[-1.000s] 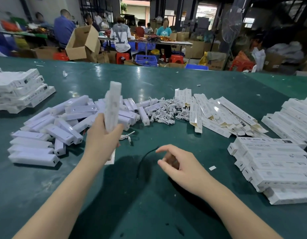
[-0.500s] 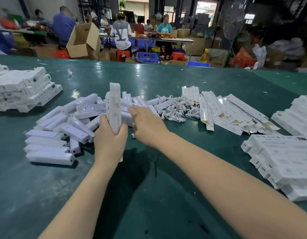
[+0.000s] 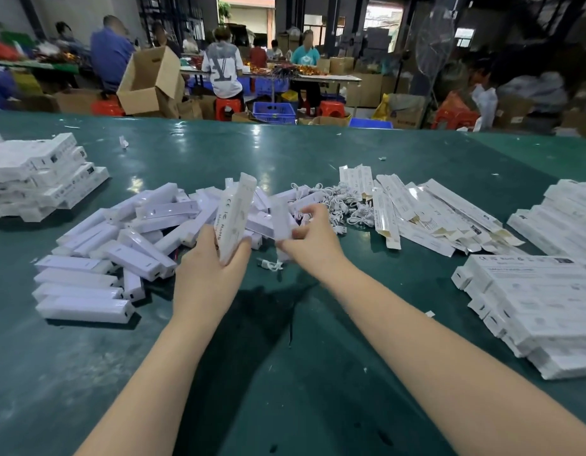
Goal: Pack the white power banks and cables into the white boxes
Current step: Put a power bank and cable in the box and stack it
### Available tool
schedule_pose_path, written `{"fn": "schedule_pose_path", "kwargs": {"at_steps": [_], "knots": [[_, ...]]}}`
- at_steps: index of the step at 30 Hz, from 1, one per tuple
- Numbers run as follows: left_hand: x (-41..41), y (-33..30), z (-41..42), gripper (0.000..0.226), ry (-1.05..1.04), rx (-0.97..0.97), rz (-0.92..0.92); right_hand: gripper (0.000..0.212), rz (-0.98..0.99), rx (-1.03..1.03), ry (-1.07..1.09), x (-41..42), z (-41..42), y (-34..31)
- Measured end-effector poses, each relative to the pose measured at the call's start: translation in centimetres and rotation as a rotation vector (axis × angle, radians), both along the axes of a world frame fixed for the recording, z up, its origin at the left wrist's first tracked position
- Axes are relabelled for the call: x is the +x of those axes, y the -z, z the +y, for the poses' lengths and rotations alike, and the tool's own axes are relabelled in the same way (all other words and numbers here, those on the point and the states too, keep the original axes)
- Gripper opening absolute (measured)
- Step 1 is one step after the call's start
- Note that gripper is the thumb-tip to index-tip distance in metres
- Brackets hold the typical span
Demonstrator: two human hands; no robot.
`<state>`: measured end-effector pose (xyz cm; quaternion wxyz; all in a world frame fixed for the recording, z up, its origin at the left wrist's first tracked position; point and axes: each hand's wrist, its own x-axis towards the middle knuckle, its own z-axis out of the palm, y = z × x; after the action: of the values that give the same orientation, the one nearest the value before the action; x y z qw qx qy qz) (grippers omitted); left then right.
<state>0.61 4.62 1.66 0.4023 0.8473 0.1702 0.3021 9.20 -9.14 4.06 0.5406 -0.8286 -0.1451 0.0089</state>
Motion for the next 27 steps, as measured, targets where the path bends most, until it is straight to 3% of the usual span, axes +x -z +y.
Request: {"fn": "schedule_pose_path", "kwargs": {"at_steps": [3, 6, 10, 13, 21, 27], "knots": [[-0.4, -0.2, -0.5, 0.038, 0.047, 0.135, 0.024, 0.079, 0.278, 0.458, -0.004, -0.9, -4.2, -0.7], [-0.6, -0.3, -1.4, 0.043, 0.088, 0.317, 0.055, 0.069, 0.317, 0.674, 0.034, -1.8, -8.4, -1.3], [-0.6, 0.0, -2.7, 0.023, 0.177, 0.479, 0.100, 0.048, 0.184, 0.660, 0.145, -2.8, -12.0, -1.2], [-0.7, 0.0, -3.5, 0.021, 0.220, 0.521, 0.144, 0.033, 0.135, 0.674, 0.201, -3.5, -13.2, -0.6], [-1.3, -0.5, -4.4, 0.017, 0.257, 0.580, 0.135, 0.041, -0.009, 0.842, 0.008, -5.3, -13.3, -0.5], [-1.4, -0.5, -4.5, 0.019, 0.197, 0.700, -0.002, 0.036, -0.181, 0.725, -0.081, -6.5, -13.1, -0.8]]}}
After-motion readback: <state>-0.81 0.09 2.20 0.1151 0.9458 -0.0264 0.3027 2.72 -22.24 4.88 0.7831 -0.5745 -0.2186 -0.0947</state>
